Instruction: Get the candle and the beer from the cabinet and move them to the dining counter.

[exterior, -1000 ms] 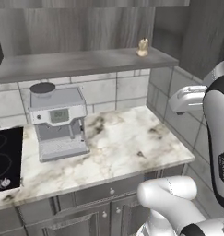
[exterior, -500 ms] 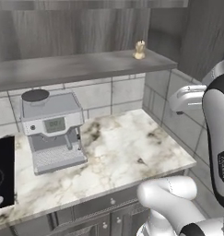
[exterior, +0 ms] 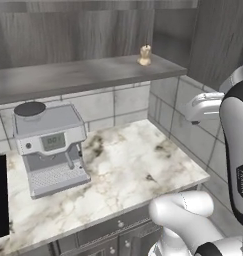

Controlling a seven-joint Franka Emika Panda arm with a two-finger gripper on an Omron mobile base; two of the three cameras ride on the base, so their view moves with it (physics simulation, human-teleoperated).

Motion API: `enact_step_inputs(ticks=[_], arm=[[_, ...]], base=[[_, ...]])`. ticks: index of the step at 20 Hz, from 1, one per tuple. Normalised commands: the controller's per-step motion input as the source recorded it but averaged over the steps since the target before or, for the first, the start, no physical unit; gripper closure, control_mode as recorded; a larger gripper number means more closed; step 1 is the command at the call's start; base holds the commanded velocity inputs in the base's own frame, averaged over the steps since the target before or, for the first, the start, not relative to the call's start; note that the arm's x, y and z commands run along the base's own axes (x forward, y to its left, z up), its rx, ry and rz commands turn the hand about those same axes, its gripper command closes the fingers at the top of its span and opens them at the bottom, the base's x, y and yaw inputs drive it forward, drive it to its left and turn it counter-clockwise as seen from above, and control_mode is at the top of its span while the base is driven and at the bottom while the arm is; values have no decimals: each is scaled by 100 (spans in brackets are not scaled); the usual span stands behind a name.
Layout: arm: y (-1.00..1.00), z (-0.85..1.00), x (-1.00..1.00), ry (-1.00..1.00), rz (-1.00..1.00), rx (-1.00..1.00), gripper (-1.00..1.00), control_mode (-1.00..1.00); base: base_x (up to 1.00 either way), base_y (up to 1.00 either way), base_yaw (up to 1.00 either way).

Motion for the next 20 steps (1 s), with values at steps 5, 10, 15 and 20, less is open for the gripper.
enact_step_inputs(ticks=[5, 10, 15, 20], arm=[[0, 0, 0, 0, 0, 0, -100, 100], [0, 0, 0, 0, 0, 0, -100, 100], [0, 0, 0, 0, 0, 0, -100, 100], [0, 0, 0, 0, 0, 0, -100, 100]], base=[[17, 19, -15], [17, 5, -9], [1, 0, 0], [15, 8, 0]])
